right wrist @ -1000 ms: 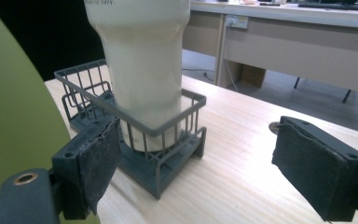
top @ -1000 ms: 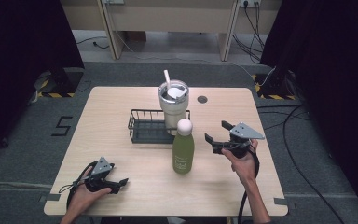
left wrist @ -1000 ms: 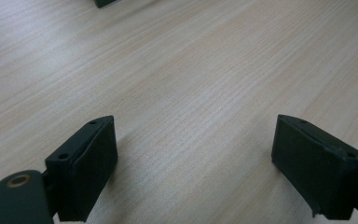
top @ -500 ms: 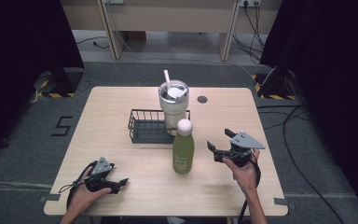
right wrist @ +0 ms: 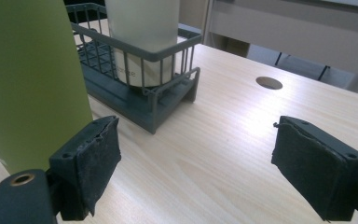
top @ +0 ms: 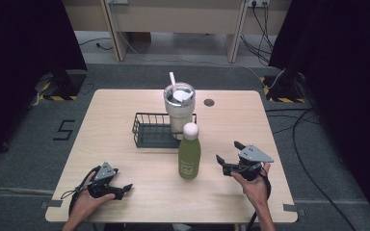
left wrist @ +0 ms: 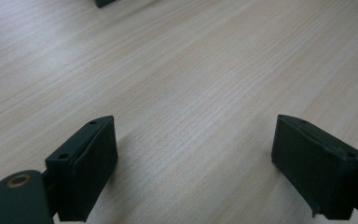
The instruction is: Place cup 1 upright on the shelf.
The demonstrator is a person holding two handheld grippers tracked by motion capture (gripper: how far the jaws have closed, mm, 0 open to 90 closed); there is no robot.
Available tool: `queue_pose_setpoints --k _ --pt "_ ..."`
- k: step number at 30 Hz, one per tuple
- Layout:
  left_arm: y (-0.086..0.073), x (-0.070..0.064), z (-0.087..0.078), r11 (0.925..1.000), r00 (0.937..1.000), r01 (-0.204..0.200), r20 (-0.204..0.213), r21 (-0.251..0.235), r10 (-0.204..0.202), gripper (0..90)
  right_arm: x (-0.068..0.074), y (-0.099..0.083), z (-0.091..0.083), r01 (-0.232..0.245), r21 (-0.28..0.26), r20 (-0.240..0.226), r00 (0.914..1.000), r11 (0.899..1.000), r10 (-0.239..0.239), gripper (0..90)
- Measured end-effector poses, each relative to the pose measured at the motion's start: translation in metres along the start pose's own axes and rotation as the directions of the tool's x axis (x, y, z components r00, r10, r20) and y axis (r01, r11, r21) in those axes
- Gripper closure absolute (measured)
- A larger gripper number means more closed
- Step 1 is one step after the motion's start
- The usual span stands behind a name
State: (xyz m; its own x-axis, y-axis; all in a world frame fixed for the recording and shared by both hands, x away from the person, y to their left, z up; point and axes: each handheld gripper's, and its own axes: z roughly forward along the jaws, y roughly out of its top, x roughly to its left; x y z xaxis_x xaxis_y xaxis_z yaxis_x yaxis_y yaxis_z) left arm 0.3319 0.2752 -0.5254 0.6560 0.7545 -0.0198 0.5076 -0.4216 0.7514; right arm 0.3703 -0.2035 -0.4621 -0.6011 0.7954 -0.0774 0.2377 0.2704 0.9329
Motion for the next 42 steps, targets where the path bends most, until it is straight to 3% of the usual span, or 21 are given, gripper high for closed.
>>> queue_pose_setpoints --k 14,42 --pt "0.000 0.000 0.000 1.0000 1.0000 0.000 0.000 0.000 0.000 13.5 0.003 -0.013 -0.007 -0.025 0.036 0.007 0.9997 0.999 0.025 14.9" --pt "0.000 0.000 0.000 1.0000 1.0000 0.000 0.000 0.000 0.000 13.5 0.029 -0.029 -0.017 -0.028 0.092 -0.057 0.9978 0.995 0.033 14.9"
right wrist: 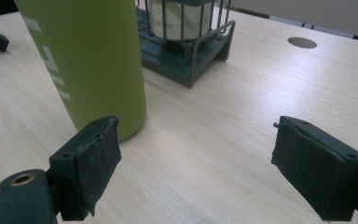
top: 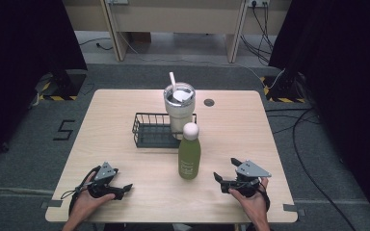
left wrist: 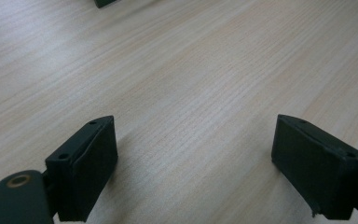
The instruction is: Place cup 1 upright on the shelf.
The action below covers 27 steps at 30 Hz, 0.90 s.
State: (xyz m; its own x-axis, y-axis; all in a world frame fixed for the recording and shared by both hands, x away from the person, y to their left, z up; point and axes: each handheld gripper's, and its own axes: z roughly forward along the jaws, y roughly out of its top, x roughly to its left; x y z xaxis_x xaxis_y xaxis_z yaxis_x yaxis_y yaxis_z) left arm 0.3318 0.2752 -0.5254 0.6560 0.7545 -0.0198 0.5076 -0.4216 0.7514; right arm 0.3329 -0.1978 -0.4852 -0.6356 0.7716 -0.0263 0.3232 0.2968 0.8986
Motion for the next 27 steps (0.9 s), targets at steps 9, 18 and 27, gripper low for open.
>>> queue_pose_setpoints --k 9,18,27 --pt "0.000 0.000 0.000 1.0000 1.0000 0.000 0.000 0.000 0.000 13.5 0.004 -0.007 -0.004 0.001 0.030 0.009 1.0000 1.000 -0.001 15.0" --pt "0.000 0.000 0.000 1.0000 1.0000 -0.001 0.000 0.000 0.001 13.5 0.008 -0.012 -0.007 -0.001 0.056 0.005 1.0000 0.998 0.000 15.0" --pt "0.000 0.000 0.000 1.0000 1.0000 -0.003 0.002 0.001 0.003 13.5 0.011 -0.019 -0.008 -0.009 0.096 0.010 0.9999 0.995 0.008 15.1"
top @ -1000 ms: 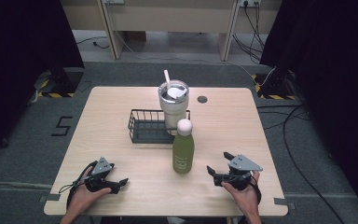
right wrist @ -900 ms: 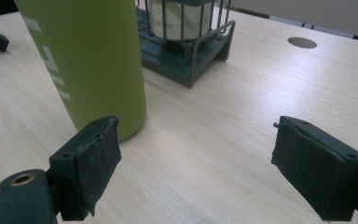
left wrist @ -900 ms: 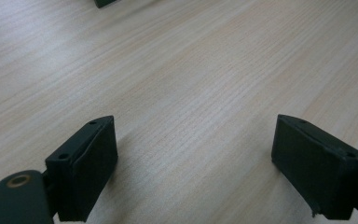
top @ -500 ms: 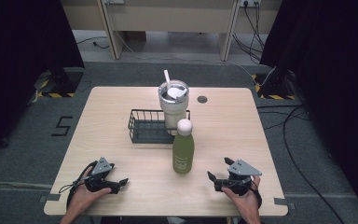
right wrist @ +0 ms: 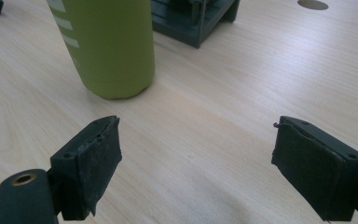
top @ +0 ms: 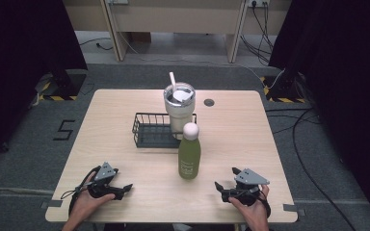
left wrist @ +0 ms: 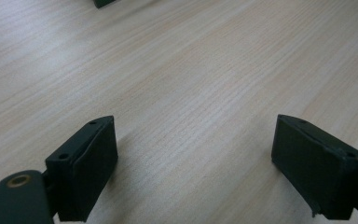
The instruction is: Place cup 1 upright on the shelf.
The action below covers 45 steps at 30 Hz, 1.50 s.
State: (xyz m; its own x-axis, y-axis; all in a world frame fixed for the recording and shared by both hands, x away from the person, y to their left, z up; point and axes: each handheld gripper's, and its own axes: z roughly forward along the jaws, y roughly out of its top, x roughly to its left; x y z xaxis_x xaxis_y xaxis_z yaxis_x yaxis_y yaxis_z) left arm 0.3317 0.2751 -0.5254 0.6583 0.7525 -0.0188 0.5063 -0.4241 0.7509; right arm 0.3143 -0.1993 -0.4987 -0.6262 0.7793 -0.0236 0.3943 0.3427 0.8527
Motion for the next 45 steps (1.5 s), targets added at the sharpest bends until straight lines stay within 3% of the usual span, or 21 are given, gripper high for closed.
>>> queue_pose_setpoints --k 11,22,35,37,40,45 --pt "0.000 0.000 0.000 1.0000 1.0000 0.000 0.000 0.000 0.000 13.5 0.002 -0.005 -0.001 -0.011 0.040 -0.001 0.9999 0.999 0.011 15.1" --pt "0.000 0.000 0.000 1.0000 1.0000 0.000 0.000 0.000 0.000 13.5 0.010 -0.009 0.002 0.009 0.116 -0.007 0.9999 0.993 -0.008 15.2" --pt "0.000 0.000 0.000 1.0000 1.0000 0.001 0.001 0.000 -0.001 13.5 0.012 -0.012 0.002 -0.009 0.141 -0.012 0.9999 0.990 0.011 15.3" --pt "0.000 0.000 0.000 1.0000 1.0000 0.001 0.001 0.000 -0.001 13.5 0.012 -0.013 0.003 -0.010 0.149 -0.011 0.9999 0.989 0.012 15.2" --pt "0.000 0.000 0.000 1.0000 1.0000 0.001 0.001 -0.001 -0.001 13.5 0.014 -0.018 0.008 -0.022 0.214 -0.005 0.9997 0.977 0.023 14.1" --pt "0.000 0.000 0.000 1.0000 1.0000 0.001 0.001 -0.001 -0.001 13.5 0.015 -0.019 0.008 -0.021 0.216 -0.001 0.9998 0.976 0.022 13.8"
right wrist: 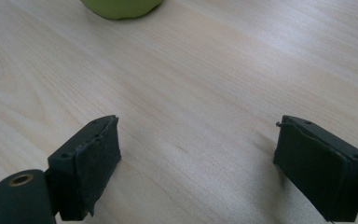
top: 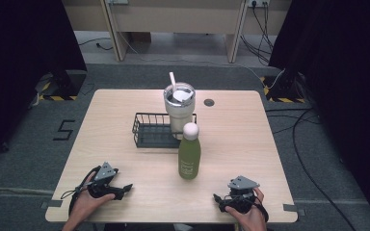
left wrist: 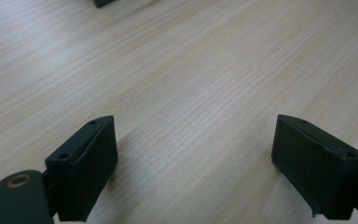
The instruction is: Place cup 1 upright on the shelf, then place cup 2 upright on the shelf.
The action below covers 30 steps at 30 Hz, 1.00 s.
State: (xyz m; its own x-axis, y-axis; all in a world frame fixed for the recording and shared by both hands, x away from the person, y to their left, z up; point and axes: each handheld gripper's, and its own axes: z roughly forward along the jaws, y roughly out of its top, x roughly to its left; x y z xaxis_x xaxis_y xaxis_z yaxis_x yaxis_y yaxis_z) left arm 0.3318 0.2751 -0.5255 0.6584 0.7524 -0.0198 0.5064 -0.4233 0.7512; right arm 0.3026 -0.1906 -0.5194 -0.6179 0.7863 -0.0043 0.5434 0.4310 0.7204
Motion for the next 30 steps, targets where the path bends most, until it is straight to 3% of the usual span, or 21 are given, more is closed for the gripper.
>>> queue_pose_setpoints --k 4,6,11,30 --pt "0.0000 0.0000 0.0000 1.0000 1.0000 0.000 0.000 0.000 0.000 13.5 0.0008 -0.0006 -0.0008 0.003 0.005 0.001 1.0000 1.000 -0.003 12.0" --pt "0.0000 0.0000 0.0000 1.0000 1.0000 0.000 0.000 0.000 0.000 13.5 0.0029 -0.0023 -0.0017 0.005 0.022 0.000 1.0000 1.000 -0.005 5.5" --pt "0.0000 0.0000 0.0000 1.0000 1.0000 0.000 0.001 0.000 0.000 13.4 0.0043 -0.0046 -0.0025 -0.015 0.032 0.021 0.9997 0.999 0.014 0.3" --pt "0.0001 -0.0012 -0.0009 0.9998 0.9999 -0.013 0.009 -0.016 0.014 15.1 0.0032 -0.0084 -0.0027 -0.008 -0.001 0.013 0.9999 1.000 0.008 0.3"
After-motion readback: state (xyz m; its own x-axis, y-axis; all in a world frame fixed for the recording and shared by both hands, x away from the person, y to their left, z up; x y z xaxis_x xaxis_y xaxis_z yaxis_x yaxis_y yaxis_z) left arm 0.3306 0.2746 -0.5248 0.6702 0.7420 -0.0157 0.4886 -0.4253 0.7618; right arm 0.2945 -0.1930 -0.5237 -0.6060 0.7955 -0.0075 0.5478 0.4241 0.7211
